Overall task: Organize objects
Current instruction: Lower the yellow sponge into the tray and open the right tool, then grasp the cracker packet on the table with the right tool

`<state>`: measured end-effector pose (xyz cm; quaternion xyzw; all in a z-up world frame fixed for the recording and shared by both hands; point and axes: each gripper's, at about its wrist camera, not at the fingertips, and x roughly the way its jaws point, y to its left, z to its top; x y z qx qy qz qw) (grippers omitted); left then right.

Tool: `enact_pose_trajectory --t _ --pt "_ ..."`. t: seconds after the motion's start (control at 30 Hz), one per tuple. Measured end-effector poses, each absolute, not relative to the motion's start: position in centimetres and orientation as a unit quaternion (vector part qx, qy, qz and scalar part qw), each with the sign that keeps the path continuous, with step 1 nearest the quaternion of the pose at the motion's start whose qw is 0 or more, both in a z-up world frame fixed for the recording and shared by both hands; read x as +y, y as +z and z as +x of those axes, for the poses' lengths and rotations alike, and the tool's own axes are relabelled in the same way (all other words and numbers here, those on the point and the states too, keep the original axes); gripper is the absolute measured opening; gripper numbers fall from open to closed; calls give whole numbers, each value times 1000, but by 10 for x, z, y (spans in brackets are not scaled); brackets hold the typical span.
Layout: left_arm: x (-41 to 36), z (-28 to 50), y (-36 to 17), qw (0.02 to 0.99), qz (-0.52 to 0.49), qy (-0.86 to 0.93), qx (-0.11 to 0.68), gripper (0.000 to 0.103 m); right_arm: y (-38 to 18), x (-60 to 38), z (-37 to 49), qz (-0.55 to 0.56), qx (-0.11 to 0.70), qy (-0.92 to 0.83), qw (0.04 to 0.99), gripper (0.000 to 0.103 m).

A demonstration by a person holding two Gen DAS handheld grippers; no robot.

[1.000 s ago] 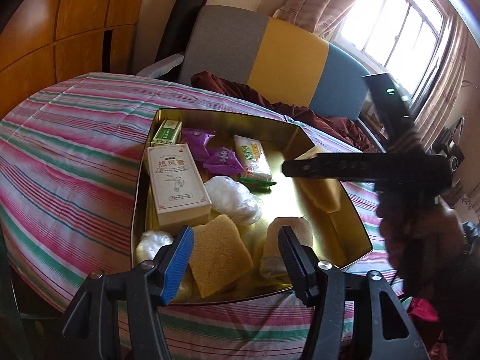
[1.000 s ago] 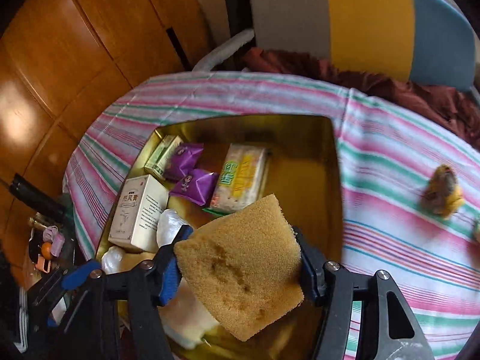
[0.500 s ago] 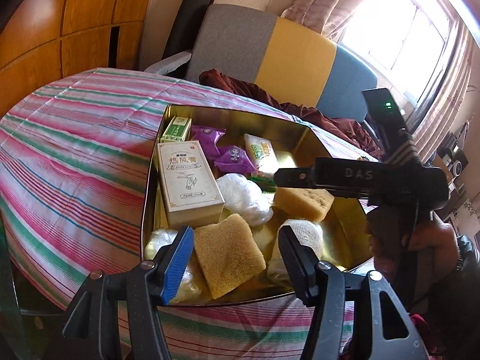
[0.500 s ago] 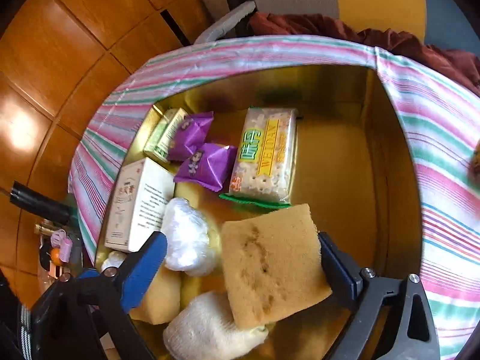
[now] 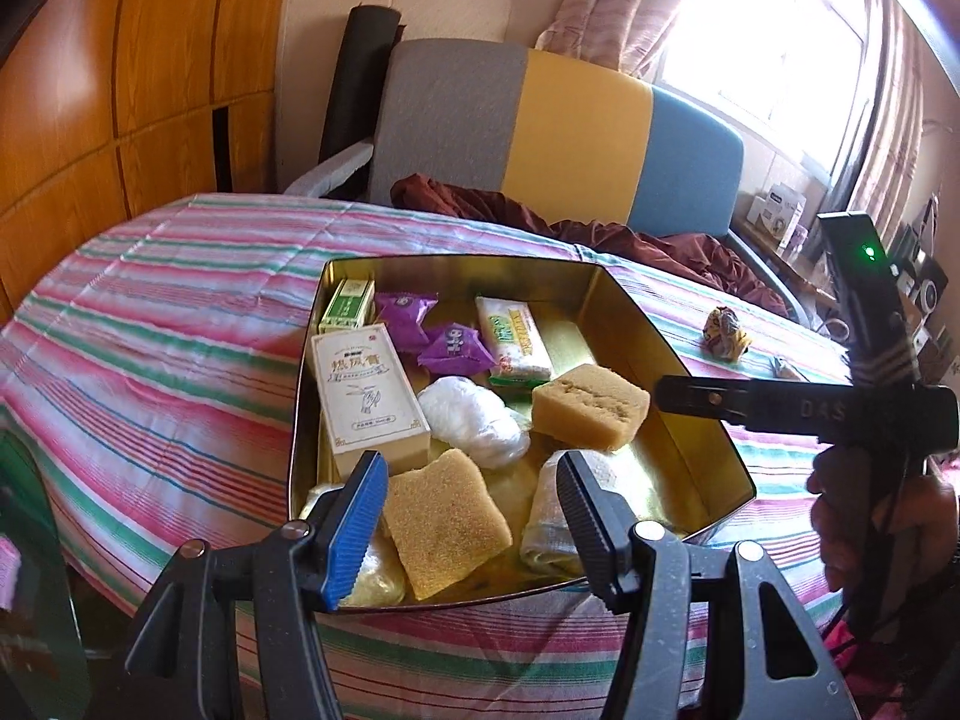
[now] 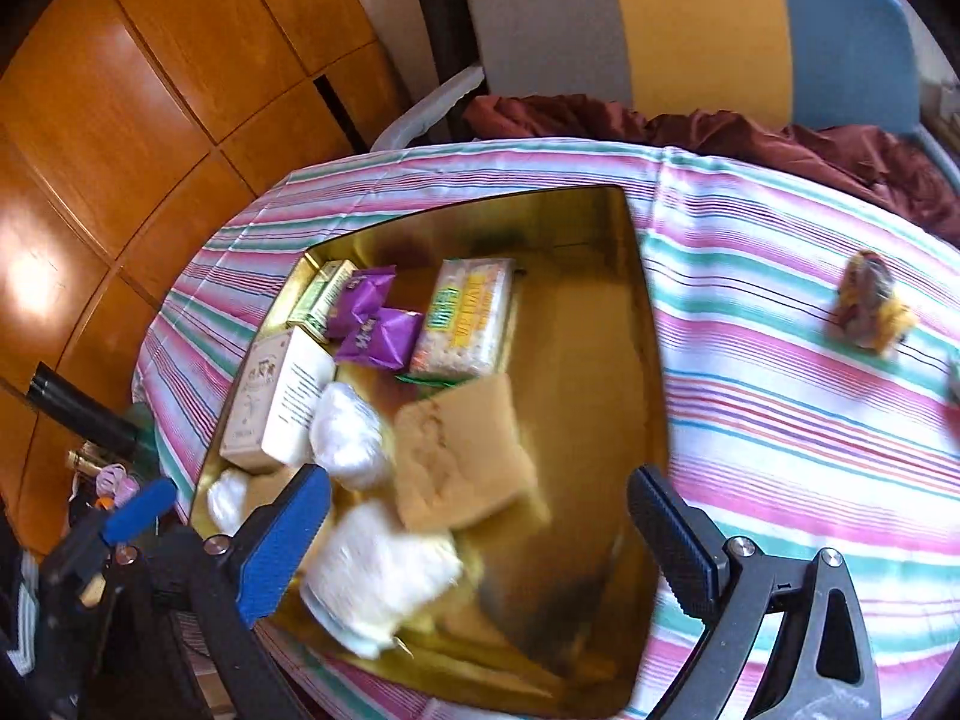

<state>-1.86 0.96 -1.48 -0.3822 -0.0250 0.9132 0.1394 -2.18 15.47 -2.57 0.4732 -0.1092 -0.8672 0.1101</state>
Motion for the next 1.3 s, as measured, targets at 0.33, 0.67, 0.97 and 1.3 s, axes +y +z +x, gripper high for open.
enact_pose_trajectory --t 0.33,0.67,0.97,1.3 --pt "44 -9 -1 168 -362 917 23 59 -17 235 7 455 -123 -881 37 100" --pt "84 -5 1 214 -365 905 55 59 -13 337 25 452 -141 -878 -70 100" --pt "121 1 -7 260 -379 885 71 59 -24 437 38 472 -154 -850 -174 100" --pt "147 0 -10 302 -391 867 68 59 -38 464 -9 485 -60 -856 -170 100"
